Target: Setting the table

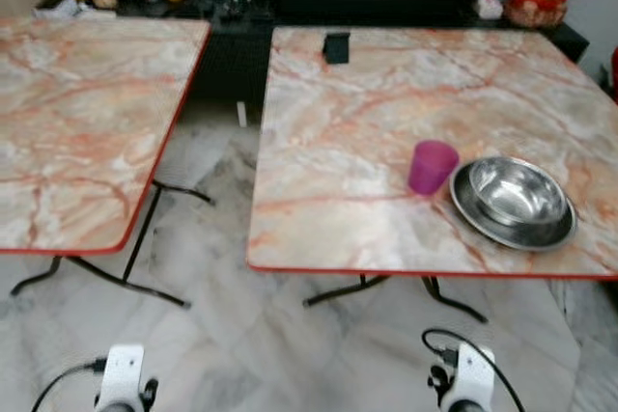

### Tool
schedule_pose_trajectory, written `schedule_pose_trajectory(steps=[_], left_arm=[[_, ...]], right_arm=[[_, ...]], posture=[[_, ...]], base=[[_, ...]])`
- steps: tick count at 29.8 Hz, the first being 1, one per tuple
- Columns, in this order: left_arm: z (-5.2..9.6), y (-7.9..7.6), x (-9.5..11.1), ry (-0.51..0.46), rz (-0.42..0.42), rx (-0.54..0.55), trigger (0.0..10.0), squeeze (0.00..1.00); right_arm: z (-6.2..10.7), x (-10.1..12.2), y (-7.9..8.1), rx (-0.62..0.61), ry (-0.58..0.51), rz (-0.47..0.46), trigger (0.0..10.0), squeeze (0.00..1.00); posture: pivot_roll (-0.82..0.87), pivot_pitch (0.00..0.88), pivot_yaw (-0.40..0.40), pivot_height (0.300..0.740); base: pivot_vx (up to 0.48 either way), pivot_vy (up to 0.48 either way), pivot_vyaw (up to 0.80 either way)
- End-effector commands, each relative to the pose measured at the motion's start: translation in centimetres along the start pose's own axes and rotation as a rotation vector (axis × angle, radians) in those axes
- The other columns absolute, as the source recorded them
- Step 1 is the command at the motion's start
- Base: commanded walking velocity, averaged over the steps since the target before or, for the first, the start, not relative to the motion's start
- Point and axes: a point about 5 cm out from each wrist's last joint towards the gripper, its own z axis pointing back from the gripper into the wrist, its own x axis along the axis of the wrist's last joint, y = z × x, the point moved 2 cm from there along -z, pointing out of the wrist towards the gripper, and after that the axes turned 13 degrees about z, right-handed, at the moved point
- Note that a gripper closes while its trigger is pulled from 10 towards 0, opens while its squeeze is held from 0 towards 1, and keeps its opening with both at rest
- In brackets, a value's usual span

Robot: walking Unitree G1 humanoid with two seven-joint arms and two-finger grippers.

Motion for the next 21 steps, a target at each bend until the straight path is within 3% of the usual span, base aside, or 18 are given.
schedule_pose_trajectory(steps=[1,21], left_arm=[[0.16,0.73,-0.67,0.030,-0.005,0.027,10.0,0.00],[0.20,0.78,-0.90,0.039,0.010,0.036,10.0,0.00]], right_arm=[[0.07,-0.26,0.45,0.014,0.010,0.007,10.0,0.00],[0.00,-0.12,0.61,0.012,0.016,0.010,10.0,0.00]], posture=[[0.04,0.032,-0.021,0.740],[0.04,0.049,-0.021,0.740]], base=[[0.000,0.000,0.00],[0.000,-0.042,0.00]])
